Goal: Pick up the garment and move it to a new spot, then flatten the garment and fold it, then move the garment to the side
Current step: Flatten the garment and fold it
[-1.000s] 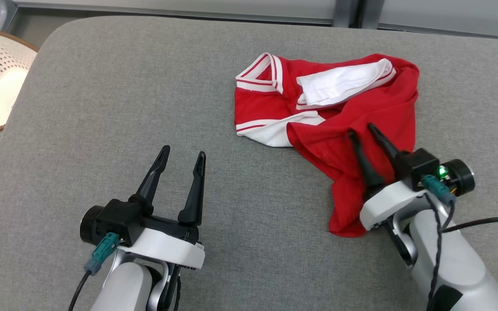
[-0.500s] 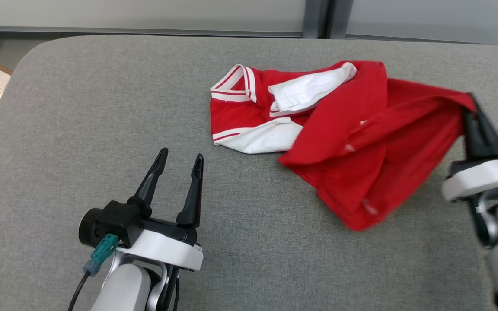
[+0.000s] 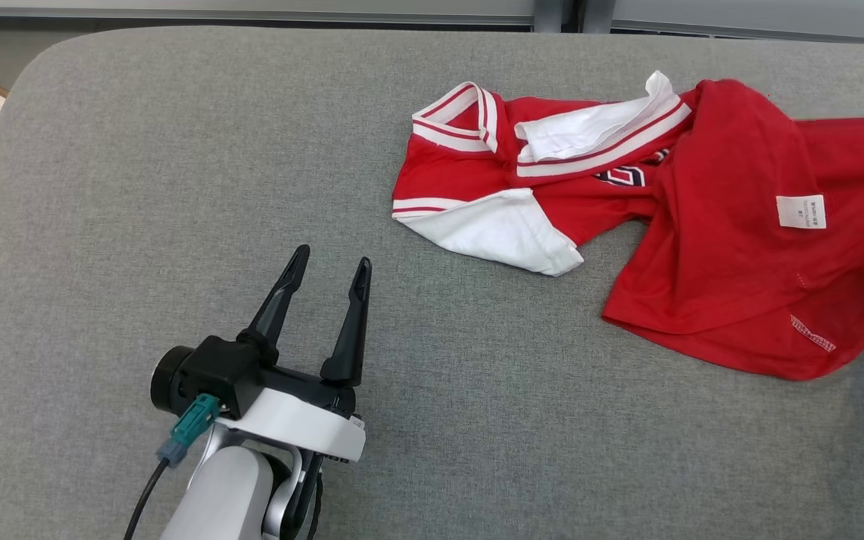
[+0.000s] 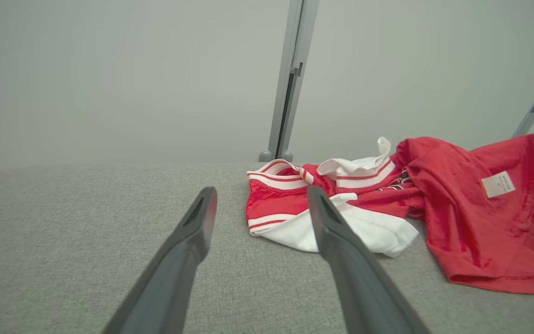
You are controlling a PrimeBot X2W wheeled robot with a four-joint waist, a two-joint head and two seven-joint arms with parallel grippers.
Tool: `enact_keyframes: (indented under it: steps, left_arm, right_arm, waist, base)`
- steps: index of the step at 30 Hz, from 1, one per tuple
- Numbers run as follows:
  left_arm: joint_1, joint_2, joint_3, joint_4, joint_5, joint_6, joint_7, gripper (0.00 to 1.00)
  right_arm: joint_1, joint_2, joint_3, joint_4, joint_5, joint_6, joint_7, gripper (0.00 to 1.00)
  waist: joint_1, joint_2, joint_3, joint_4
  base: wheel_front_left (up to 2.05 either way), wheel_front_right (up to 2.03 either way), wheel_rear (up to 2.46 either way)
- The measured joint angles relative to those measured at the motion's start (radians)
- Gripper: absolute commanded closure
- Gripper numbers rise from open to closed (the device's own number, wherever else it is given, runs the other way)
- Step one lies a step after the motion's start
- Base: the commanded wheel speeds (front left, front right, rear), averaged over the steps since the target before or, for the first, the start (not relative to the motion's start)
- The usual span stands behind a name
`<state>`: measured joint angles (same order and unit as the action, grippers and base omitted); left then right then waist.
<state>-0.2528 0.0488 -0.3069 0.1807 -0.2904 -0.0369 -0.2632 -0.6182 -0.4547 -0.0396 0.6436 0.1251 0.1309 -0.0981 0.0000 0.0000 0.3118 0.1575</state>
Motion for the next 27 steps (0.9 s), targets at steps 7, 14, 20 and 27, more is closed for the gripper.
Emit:
enact_keyframes:
  steps: [7, 14, 20, 27]
  left_arm:
    - [-0.002, 0.000, 0.015, 0.008, 0.005, 0.003, 0.000, 0.00]
    - [0.007, 0.000, 0.041, 0.006, 0.016, -0.001, 0.000, 0.00]
    - [0.025, -0.001, 0.060, 0.005, 0.027, -0.007, 0.000, 0.00]
    - [0.052, 0.000, 0.083, -0.001, 0.033, -0.015, 0.000, 0.00]
  right_arm:
    - [-0.010, 0.068, 0.041, 0.041, 0.031, 0.000, -0.081, 0.00]
    - [0.106, 0.144, 0.094, -0.073, 0.092, 0.000, -0.145, 0.00]
    - [0.219, 0.203, 0.075, -0.184, 0.104, 0.000, -0.156, 0.00]
    - [0.354, 0.262, 0.125, -0.318, 0.151, 0.000, -0.161, 0.00]
  waist:
    - [0.0000, 0.0000, -0.020, -0.012]
    - [0.0000, 0.0000, -0.068, -0.052]
    - [0.0000, 0.0001, -0.111, -0.092]
    - [0.0000, 0.0000, -0.152, -0.120]
  base:
    - [0.00, 0.00, 0.00]
    - [0.00, 0.00, 0.00]
    - [0.00, 0.00, 0.00]
    - [0.00, 0.00, 0.00]
